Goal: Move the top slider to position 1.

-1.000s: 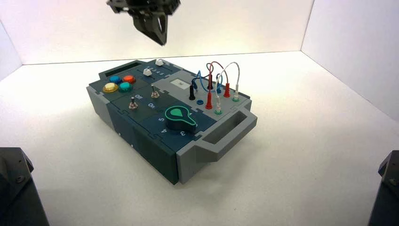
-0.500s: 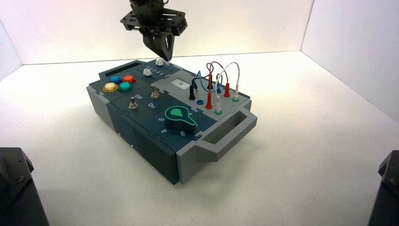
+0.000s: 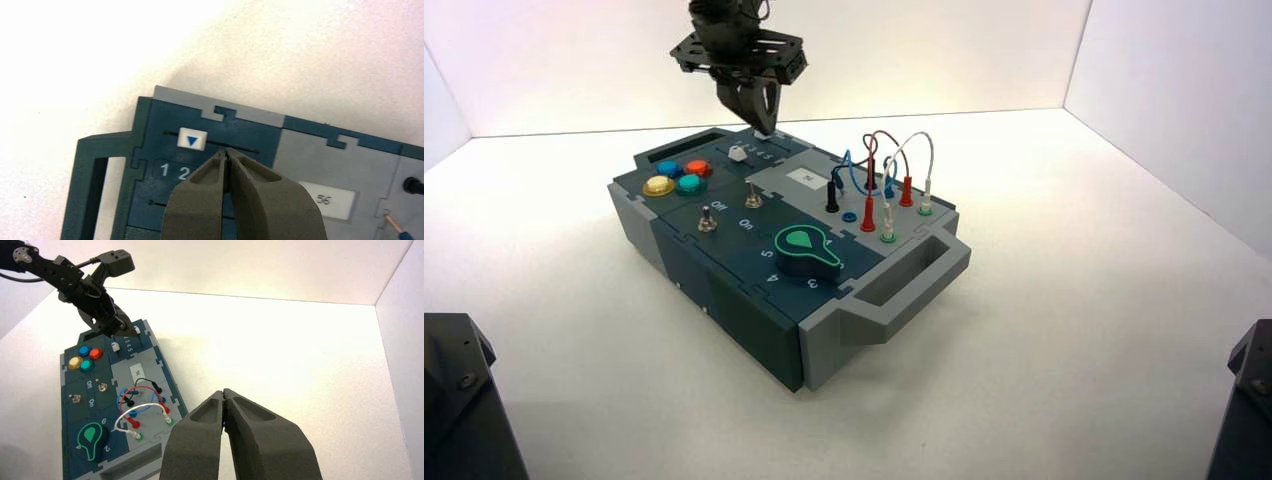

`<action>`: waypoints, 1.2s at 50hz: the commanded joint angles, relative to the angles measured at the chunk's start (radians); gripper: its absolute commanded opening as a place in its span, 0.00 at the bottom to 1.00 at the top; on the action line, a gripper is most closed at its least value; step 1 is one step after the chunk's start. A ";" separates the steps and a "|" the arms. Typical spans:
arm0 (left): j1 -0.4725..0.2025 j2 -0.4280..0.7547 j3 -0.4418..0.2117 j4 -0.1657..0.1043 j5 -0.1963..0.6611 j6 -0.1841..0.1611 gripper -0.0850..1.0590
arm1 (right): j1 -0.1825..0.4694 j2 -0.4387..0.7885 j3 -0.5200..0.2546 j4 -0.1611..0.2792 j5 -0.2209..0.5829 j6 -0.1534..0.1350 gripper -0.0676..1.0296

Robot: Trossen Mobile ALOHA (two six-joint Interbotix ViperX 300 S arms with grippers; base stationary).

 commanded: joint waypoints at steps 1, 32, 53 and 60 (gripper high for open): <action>0.011 -0.008 -0.029 0.002 -0.008 0.011 0.05 | -0.005 0.012 -0.014 0.000 -0.011 0.003 0.04; 0.018 0.034 -0.075 0.003 -0.008 0.011 0.05 | -0.005 0.014 -0.014 -0.003 -0.011 0.003 0.04; 0.048 0.034 -0.074 0.002 -0.006 0.023 0.05 | -0.005 0.021 -0.015 -0.003 -0.011 0.002 0.04; 0.055 0.032 -0.074 0.003 -0.006 0.023 0.05 | -0.005 0.021 -0.015 -0.003 -0.012 0.003 0.04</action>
